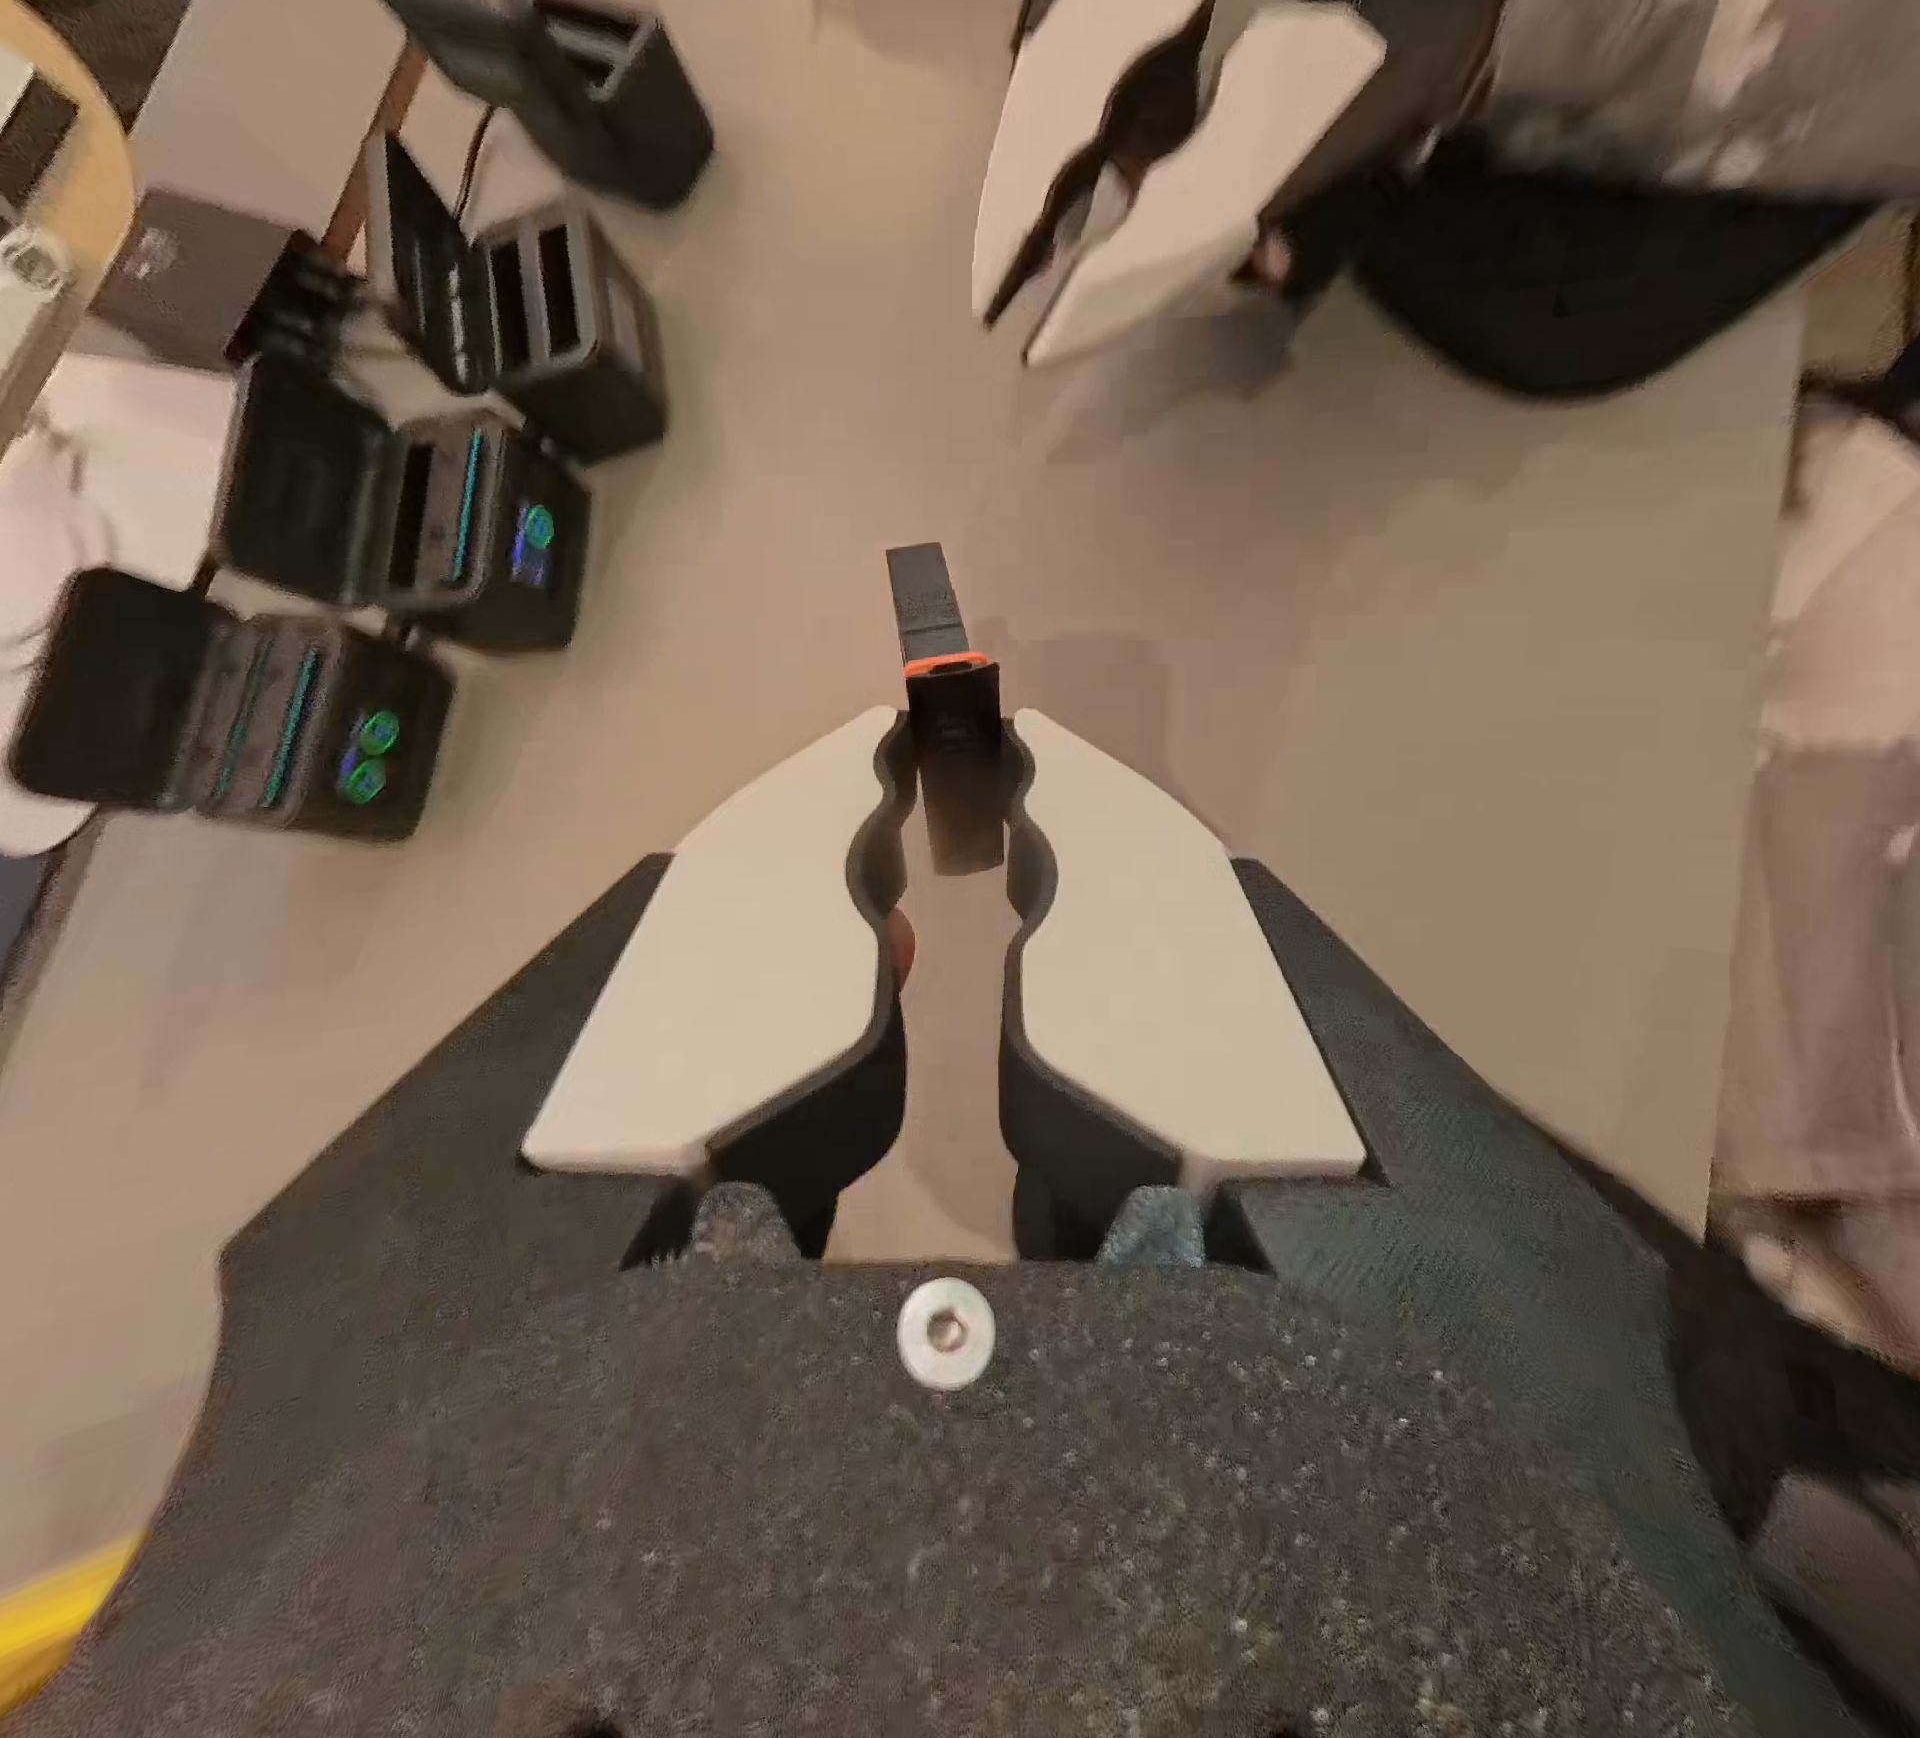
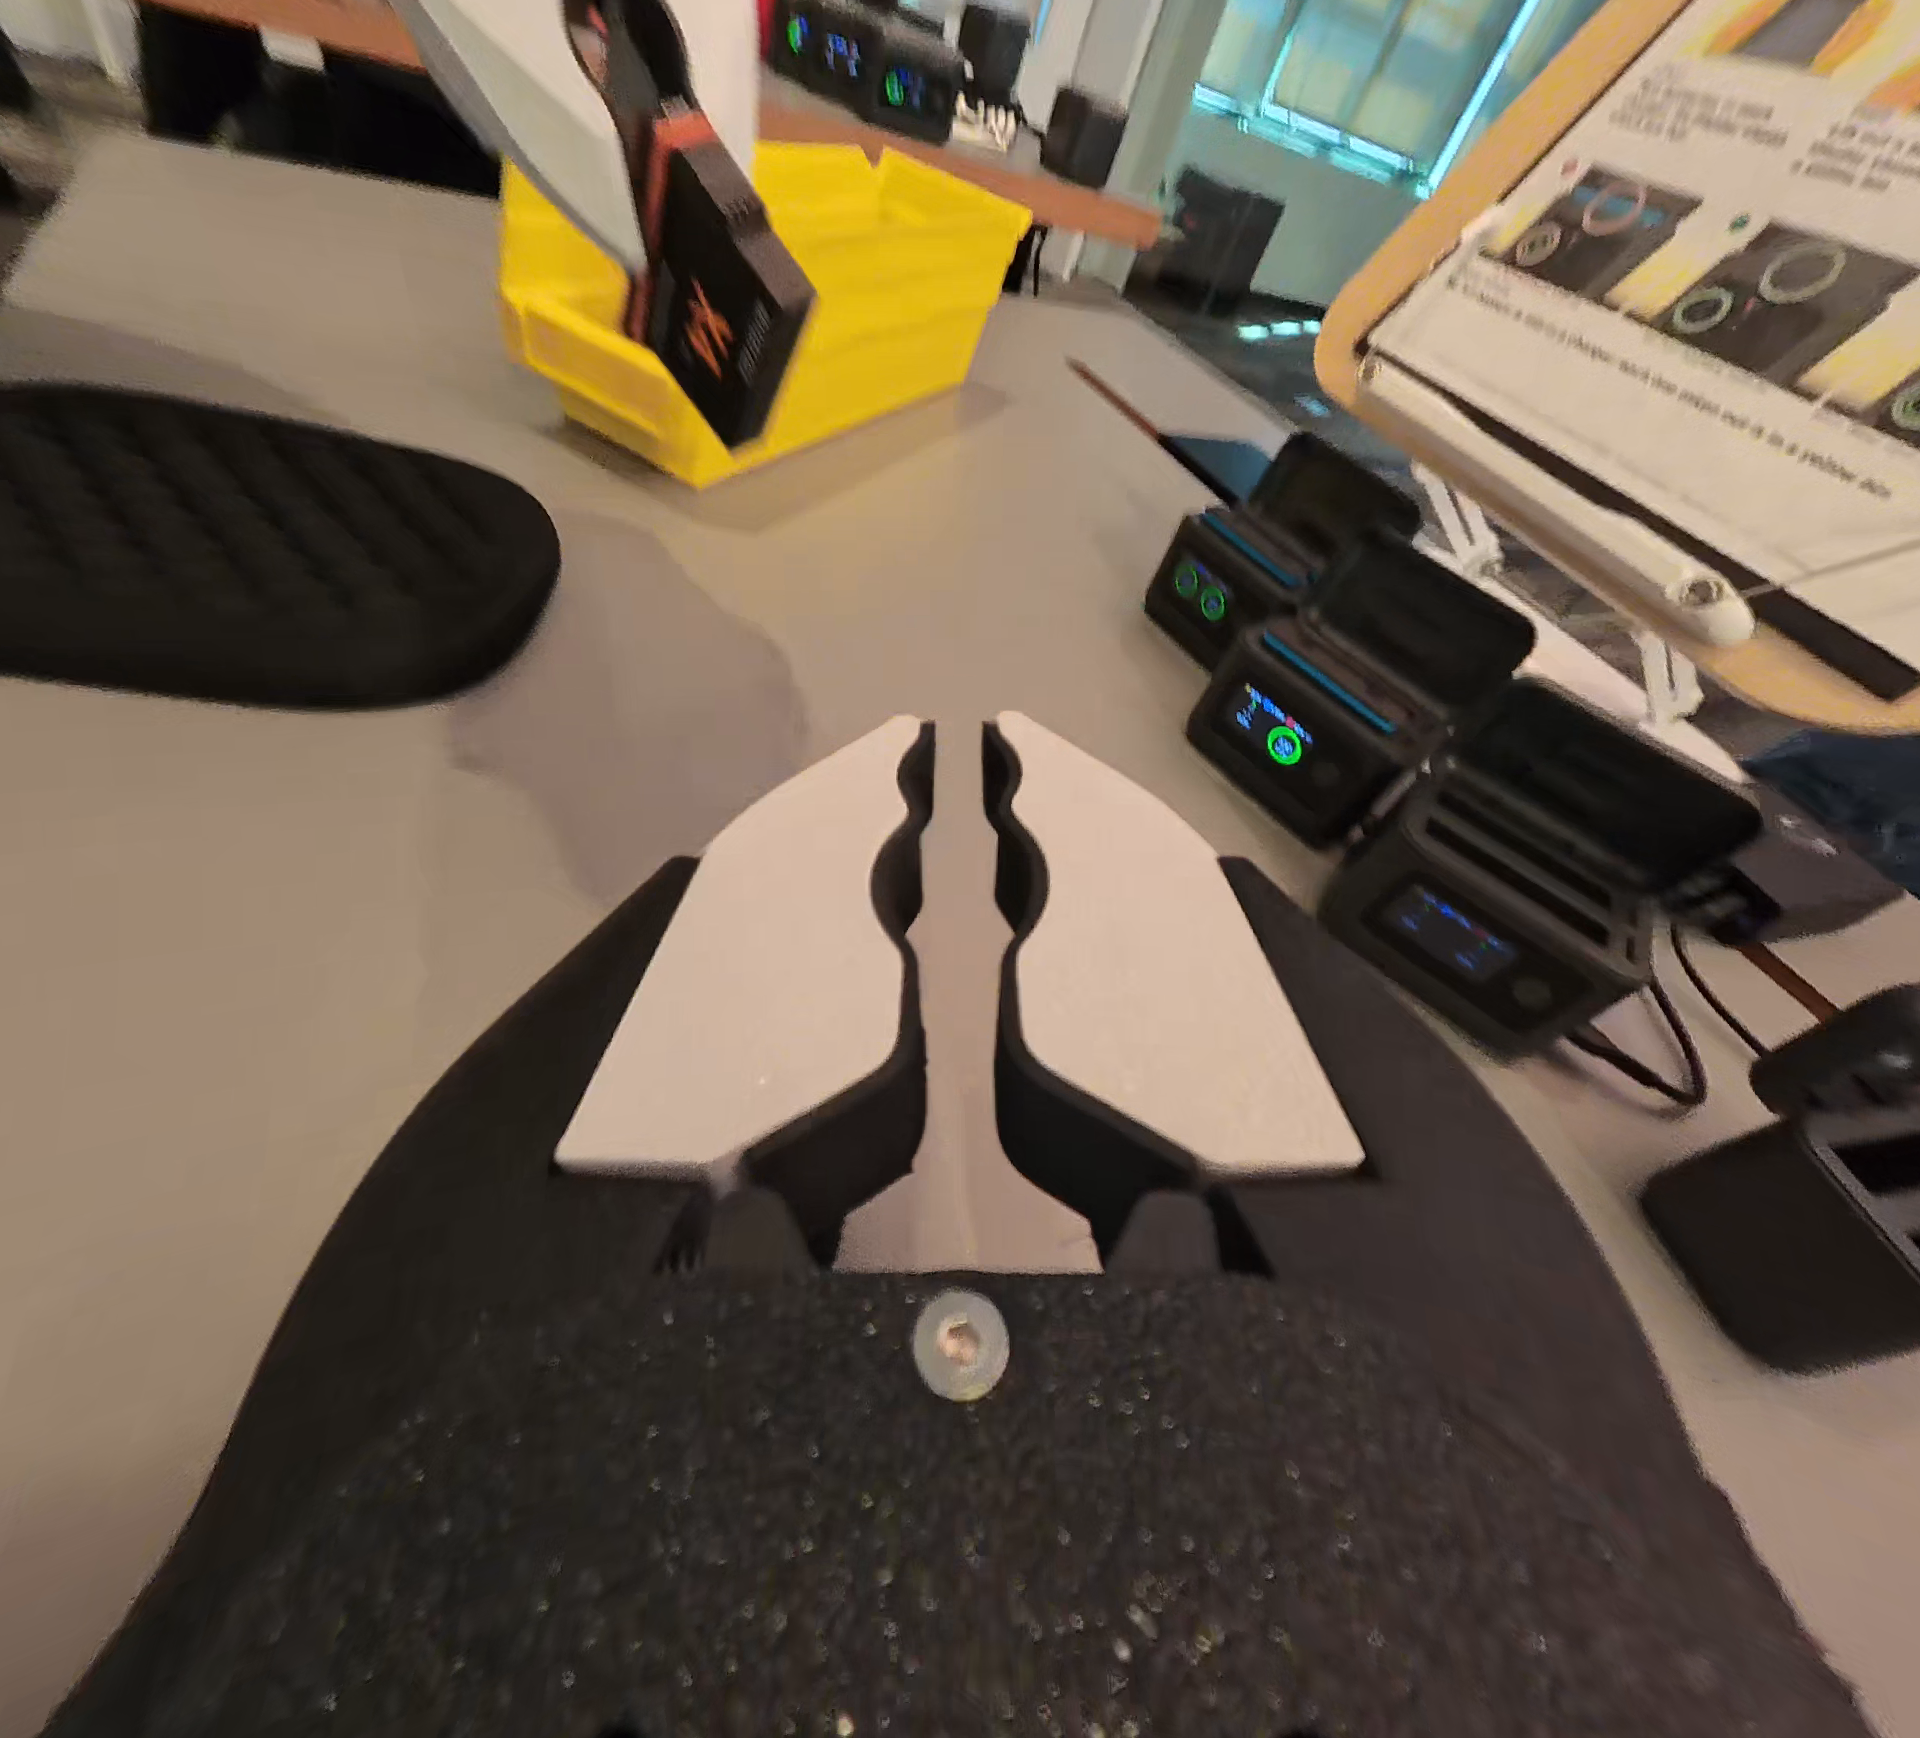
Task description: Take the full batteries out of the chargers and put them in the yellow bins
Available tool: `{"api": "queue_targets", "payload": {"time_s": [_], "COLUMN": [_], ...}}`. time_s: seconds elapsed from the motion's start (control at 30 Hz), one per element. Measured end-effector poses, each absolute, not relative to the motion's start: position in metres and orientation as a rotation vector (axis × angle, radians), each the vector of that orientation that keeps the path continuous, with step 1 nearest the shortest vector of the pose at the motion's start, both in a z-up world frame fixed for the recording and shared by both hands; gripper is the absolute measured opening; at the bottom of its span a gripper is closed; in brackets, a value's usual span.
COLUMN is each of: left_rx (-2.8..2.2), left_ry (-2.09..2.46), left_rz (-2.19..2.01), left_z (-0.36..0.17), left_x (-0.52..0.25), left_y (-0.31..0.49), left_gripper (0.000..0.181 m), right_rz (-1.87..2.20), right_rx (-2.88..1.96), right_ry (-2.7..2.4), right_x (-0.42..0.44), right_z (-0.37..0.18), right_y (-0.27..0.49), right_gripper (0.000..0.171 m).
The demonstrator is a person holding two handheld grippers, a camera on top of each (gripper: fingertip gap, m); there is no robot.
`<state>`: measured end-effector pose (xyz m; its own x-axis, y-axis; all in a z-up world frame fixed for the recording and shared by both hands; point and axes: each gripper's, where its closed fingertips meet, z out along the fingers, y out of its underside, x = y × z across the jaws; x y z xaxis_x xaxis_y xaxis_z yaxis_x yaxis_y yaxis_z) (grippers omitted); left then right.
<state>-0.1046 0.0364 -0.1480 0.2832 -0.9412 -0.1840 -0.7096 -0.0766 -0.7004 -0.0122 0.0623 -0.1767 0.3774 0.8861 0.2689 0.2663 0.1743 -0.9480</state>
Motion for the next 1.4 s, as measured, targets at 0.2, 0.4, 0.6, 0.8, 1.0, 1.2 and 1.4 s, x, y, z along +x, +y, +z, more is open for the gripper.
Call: {"api": "queue_targets", "payload": {"time_s": [0.2, 0.4, 0.6, 0.8, 1.0, 1.2, 1.4], "left_rx": [-1.745, -1.608, -1.525, -1.488, -1.307, -0.95, -0.611], "left_ry": [1.254, 1.042, 0.965, 1.015, 1.122, 1.369, 1.524], "left_rz": [-0.849, -1.25, -1.405, -1.241, -0.623, 0.18, 0.554], "left_z": [-0.147, -0.134, -0.136, -0.144, -0.136, -0.141, -0.163], "left_x": [-0.046, -0.016, -0.009, -0.017, -0.036, -0.032, -0.02], "left_y": [0.044, 0.042, 0.042, 0.044, 0.058, 0.056, 0.055], "left_gripper": [0.015, 0.015, 0.015, 0.019, 0.029, 0.032, 0.037], "right_rz": [0.795, 1.068, 1.337, 1.591, 1.84, 2.063, 2.138], "right_rx": [-1.372, -1.418, -1.4, -1.498, -1.563, -1.669, -1.749], "right_ry": [-1.092, -1.03, -0.924, -0.841, -0.57, -0.344, -0.354], "right_x": [-0.014, -0.015, -0.01, -0.007, 0.009, 0.01, -0.008], "right_z": [-0.168, -0.164, -0.149, -0.149, -0.147, -0.16, -0.17], "right_y": [0.056, 0.05, 0.045, 0.043, 0.062, 0.07, 0.059], "right_gripper": [0.031, 0.034, 0.019, 0.01, 0.009, 0.009, 0.01]}}
